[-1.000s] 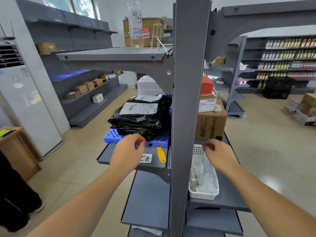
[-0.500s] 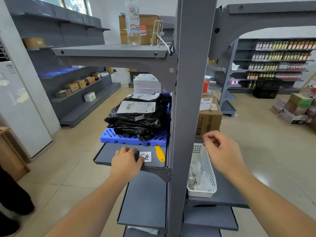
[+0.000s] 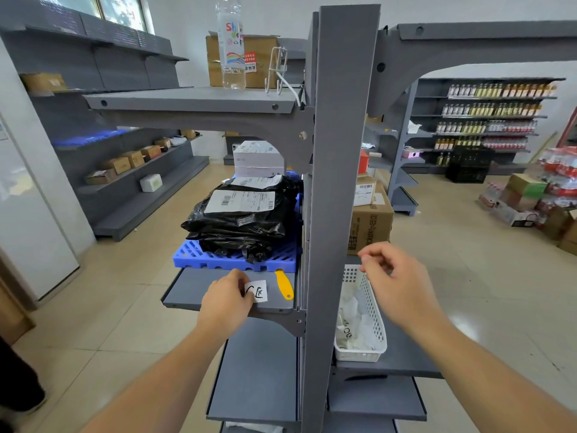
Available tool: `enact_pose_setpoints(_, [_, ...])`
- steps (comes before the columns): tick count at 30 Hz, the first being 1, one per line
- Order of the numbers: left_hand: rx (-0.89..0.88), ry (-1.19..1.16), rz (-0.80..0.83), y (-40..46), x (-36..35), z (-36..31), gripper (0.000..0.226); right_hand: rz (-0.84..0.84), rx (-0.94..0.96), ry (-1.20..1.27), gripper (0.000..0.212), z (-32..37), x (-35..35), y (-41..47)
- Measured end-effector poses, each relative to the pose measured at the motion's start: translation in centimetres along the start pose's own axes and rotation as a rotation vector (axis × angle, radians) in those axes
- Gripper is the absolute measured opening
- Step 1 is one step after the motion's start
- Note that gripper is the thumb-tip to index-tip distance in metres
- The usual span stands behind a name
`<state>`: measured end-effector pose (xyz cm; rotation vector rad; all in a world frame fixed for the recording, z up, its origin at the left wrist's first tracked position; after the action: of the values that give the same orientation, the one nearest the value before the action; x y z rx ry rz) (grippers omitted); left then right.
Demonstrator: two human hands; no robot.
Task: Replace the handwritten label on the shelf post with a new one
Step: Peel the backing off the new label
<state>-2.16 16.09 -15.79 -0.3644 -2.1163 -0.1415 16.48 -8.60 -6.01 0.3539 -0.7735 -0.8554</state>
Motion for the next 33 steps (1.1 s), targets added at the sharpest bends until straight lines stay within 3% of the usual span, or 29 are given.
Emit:
enact_pose_setpoints(4, [0.001,-0.225,0.027,-1.6,1.1,-0.9,0.003,-0.019,0.038,0.036,0.018,1.0,0.0,-0.3])
enact_pose_setpoints(9, [-0.095,-0.515,0.028,-4.6,3.4,-3.3,0.011,-0.021,0.110,0.111,0.021,3.4,-0.1,-0.6])
enact_pose_setpoints(15, [-0.244,-0.697,-0.017,-8.5,6.2,-6.4,0.018,0.091,0.168,0.161,0.018,6.0,-1.2,-0.8])
enact_pose_setpoints(24, [-0.664,-0.530,-0.409,-13.5,9.6,-9.7,0.014,0.146,0.138,0.336,0.011,8.3,-2.4,-0.9])
enact_pose_setpoints(27, [-0.769,-0.490,-0.476,-14.2,10.0,-10.1,0.003,0.109,0.122,0.386,0.012,8.5,-1.9,-0.7])
enact_pose_setpoints(33, [-0.850,-0.420,-0.547,-14.5,10.0,-10.5,0.012,0.108,0.052,0.554,0.018,8.8,-1.4,-0.8])
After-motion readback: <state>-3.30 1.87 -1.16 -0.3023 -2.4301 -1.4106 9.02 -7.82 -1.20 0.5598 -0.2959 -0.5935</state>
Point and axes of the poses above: each hand's wrist, its own y-axis towards the middle knuckle, its own x-axis out of the back of the hand, z = x × y, the point moved 5 cm from there along y, towards the middle knuckle, and after that the axes turned 14 degrees about x, right-handed, at the moved point
